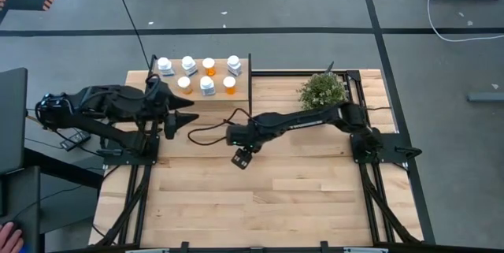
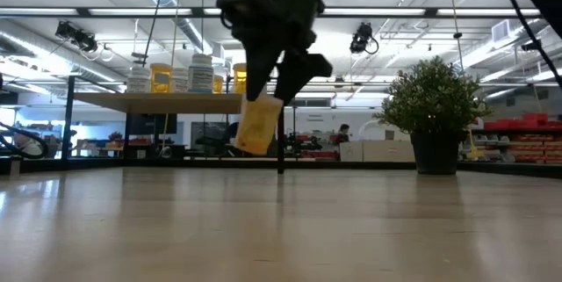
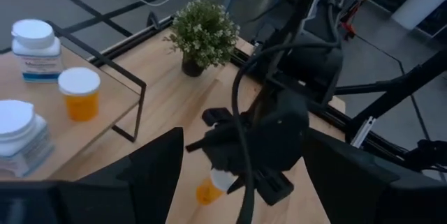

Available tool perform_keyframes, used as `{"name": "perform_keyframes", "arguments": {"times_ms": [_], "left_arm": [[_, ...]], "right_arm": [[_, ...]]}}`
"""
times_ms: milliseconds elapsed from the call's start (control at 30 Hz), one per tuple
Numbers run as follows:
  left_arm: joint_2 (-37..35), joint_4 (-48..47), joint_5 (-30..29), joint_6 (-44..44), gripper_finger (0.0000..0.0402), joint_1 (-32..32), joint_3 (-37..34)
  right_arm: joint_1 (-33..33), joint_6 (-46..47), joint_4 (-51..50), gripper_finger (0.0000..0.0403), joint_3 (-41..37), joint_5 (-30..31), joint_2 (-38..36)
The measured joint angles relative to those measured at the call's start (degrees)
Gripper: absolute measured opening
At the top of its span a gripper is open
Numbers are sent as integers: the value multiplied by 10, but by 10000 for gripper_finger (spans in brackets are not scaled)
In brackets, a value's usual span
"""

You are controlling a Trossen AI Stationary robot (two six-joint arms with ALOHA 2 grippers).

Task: Pick and place medicine bottles onto shelf by color
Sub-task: Put the orange pill bottle on the shelf

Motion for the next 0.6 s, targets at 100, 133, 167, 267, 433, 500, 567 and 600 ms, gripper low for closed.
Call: {"name": "perform_keyframes", "arguments": {"times_ms": [100,133,167,267,433,500,567,600], "left_arm": [[-4,-5,-2,10,293,0,0],[-5,-7,-2,13,293,0,0],[-5,-9,-2,18,293,0,0],[-5,-15,-3,38,293,0,0],[-5,-16,-7,55,293,0,0],[-5,-17,-9,56,293,0,0],[-5,-19,-9,57,293,0,0],[-5,-20,-9,57,293,0,0]], "right_arm": [[-5,-14,-7,230,30,-4,23],[-7,-20,-11,230,39,-6,30],[-8,-25,-11,230,46,-8,36],[-14,-35,-10,230,57,-10,48],[-21,-45,-11,230,55,-14,49],[-23,-48,-11,230,55,-12,49],[-25,-53,-11,230,55,-12,49],[-26,-54,-11,230,54,-12,49]]}}
